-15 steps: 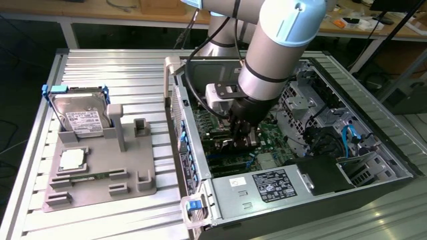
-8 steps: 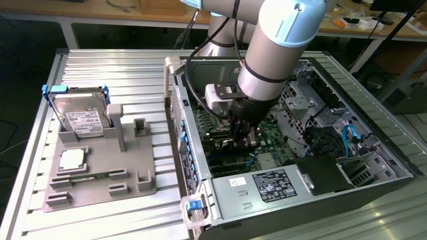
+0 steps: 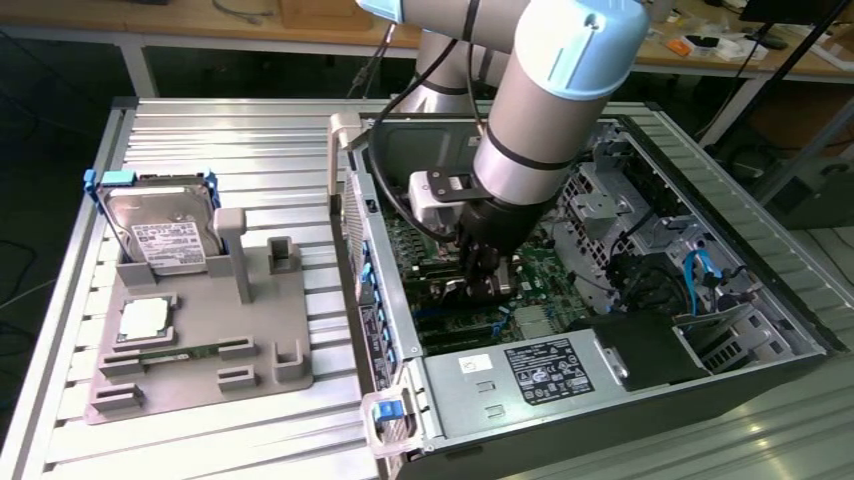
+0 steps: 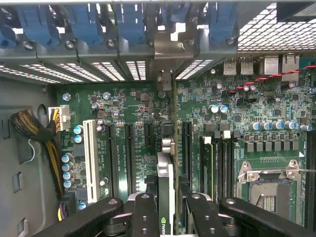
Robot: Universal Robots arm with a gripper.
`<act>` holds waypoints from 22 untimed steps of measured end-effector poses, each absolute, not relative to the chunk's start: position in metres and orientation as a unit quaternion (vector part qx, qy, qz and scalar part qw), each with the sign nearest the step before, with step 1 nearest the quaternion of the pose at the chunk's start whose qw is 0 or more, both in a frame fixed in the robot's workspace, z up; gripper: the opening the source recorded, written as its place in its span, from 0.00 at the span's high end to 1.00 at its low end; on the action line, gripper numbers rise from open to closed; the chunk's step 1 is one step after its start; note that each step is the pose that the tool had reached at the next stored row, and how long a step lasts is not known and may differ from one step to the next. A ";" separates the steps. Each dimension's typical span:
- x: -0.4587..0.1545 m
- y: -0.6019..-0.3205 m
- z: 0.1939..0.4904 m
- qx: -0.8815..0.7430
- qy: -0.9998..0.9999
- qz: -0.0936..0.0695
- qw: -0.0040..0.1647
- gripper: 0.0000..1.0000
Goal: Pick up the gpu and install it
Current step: 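Insert the gpu into the slot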
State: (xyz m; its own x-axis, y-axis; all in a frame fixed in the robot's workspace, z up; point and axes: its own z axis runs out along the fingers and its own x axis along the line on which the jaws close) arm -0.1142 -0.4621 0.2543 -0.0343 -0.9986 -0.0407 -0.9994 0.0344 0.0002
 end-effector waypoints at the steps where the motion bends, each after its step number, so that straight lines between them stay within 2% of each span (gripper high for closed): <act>1: -0.114 -0.462 0.254 -0.695 0.719 0.014 0.015 0.73; 22: -0.115 -0.465 0.261 -0.695 0.719 0.020 0.020 0.73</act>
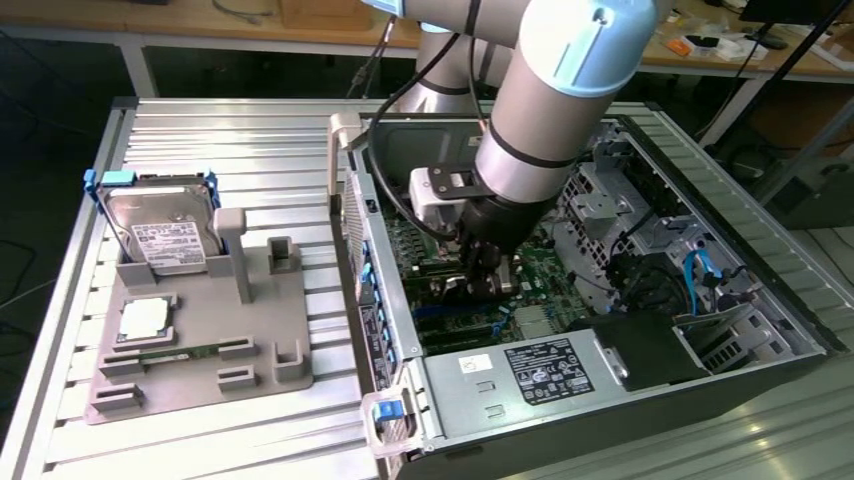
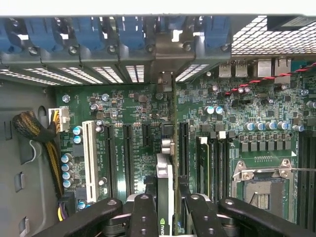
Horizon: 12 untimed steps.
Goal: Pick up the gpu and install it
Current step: 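Insert the gpu into the slot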
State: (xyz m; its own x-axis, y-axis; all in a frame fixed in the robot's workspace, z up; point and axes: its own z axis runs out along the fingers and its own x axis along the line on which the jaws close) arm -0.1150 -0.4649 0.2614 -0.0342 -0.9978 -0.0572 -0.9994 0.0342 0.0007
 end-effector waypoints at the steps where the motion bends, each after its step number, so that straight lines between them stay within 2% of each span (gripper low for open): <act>1: -0.115 -0.465 0.261 -0.695 0.719 0.020 0.020 0.73; 12: -0.115 -0.467 0.261 -0.695 0.719 0.022 0.022 0.73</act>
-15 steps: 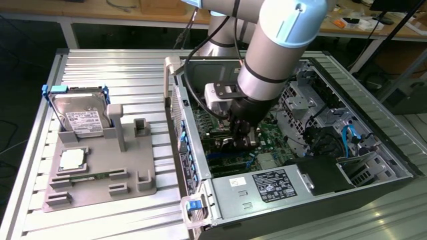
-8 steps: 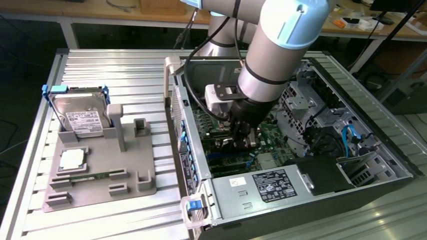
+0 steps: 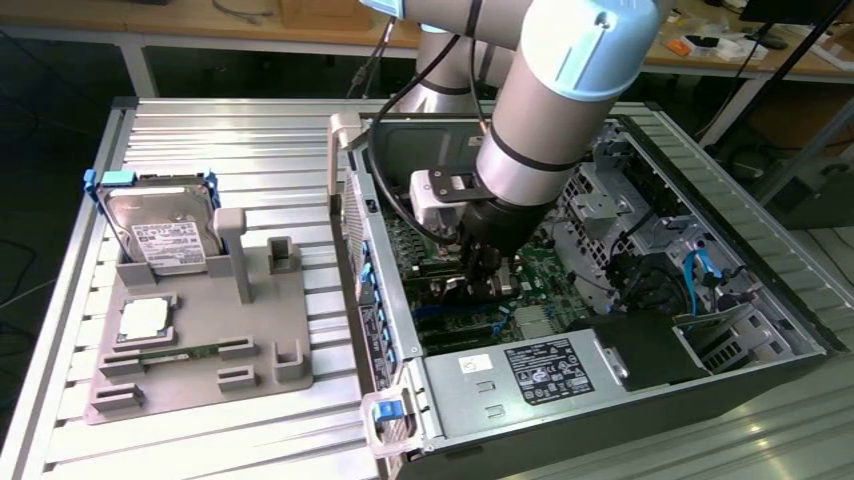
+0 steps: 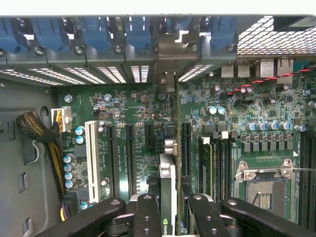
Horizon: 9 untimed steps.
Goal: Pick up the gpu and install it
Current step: 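Insert the gpu into the slot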
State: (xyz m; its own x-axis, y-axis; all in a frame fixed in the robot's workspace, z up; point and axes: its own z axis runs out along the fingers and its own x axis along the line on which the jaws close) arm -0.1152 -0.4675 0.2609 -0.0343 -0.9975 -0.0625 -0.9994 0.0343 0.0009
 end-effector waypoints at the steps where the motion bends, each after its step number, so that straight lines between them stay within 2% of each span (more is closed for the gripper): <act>1: -0.115 -0.468 0.261 -0.695 0.719 0.022 0.022 0.73; 9: -0.115 -0.465 0.260 -0.695 0.719 0.022 0.022 0.73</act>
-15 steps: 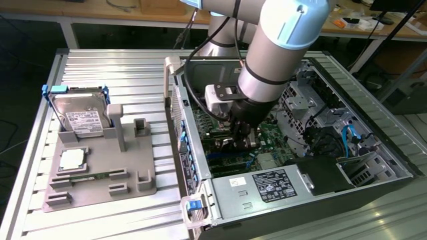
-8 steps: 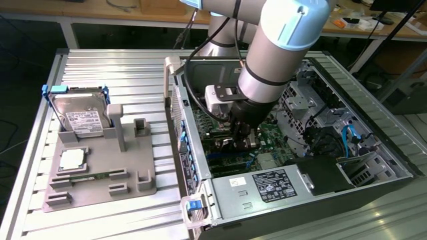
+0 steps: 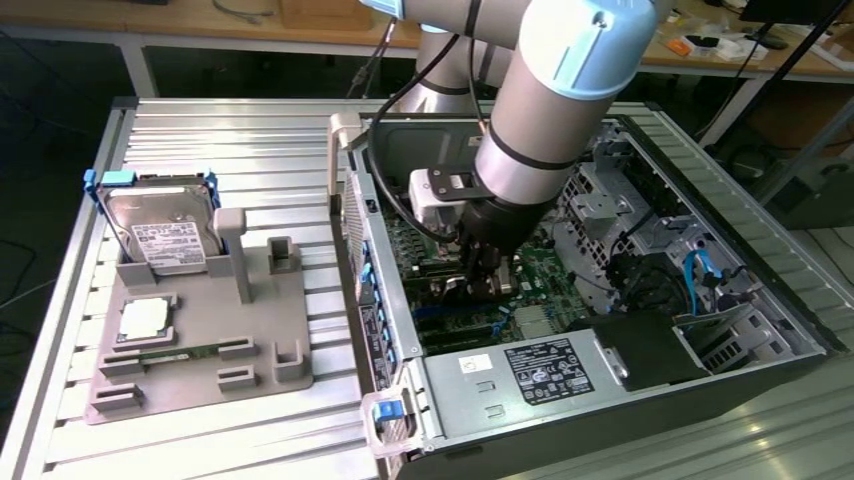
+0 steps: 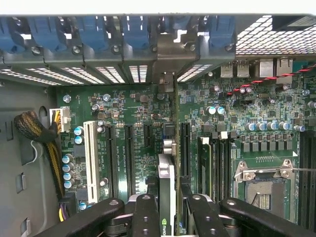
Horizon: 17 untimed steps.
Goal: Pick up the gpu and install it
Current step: 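Insert the gpu into the slot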
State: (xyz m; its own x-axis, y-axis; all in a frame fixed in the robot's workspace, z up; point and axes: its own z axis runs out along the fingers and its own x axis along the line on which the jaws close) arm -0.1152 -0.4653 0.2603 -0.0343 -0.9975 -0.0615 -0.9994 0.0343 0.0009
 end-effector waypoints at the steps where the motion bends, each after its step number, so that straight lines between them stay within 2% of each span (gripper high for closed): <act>1: -0.115 -0.465 0.260 -0.695 0.719 0.022 0.022 0.73; 17: -0.115 -0.464 0.259 -0.695 0.719 0.022 0.022 0.73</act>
State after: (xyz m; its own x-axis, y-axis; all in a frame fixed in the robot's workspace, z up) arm -0.1151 -0.4640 0.2589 -0.0341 -0.9975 -0.0618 -0.9994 0.0341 0.0010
